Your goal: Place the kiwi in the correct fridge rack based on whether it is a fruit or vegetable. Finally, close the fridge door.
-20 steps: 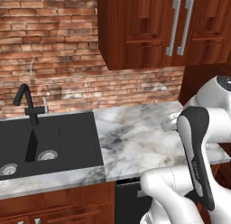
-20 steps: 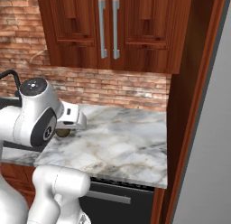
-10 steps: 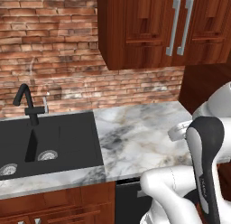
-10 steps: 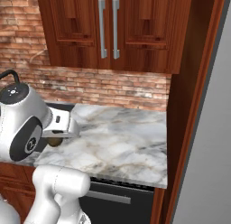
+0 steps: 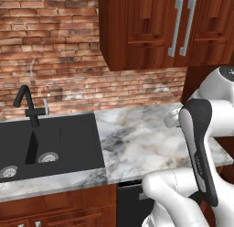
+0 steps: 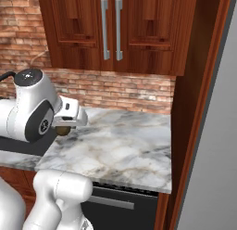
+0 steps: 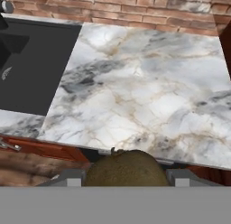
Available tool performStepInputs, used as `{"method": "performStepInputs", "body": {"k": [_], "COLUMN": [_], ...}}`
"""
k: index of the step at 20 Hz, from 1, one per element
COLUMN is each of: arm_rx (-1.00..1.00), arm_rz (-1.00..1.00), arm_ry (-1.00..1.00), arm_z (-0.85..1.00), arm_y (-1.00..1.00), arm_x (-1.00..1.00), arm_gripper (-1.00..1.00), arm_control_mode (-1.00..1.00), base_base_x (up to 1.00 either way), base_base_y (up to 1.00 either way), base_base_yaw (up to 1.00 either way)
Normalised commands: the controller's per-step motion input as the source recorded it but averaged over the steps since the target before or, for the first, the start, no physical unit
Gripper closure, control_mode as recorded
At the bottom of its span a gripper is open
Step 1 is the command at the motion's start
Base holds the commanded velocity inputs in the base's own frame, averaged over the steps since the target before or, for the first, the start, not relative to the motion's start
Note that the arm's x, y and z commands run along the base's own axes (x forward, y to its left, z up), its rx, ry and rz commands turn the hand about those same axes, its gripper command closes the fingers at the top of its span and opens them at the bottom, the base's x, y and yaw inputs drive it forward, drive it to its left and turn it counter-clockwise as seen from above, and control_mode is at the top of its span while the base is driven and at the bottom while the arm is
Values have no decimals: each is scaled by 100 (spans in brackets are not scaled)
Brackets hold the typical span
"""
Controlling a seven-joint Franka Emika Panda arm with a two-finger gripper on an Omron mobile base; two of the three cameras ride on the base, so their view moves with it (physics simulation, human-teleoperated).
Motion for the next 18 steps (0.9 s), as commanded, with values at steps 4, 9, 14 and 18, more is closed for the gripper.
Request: {"method": "performStepInputs", "body": {"k": [4,9,14,18], "arm_rx": [0,0,0,0], "arm_rz": [0,0,0,0], "arm_ry": [1,0,0,0], "arm_z": [0,0,0,0], "arm_y": [0,0,0,0], "arm_x": [34,18,5,0], "arm_gripper": [100,100,100,100], "arm_control_mode": [-100,-100,100,100], "base_base_x": [0,0,0,-37], "base_base_y": [0,0,-2,-2], "base_base_yaw": [0,0,-1,-4]}}
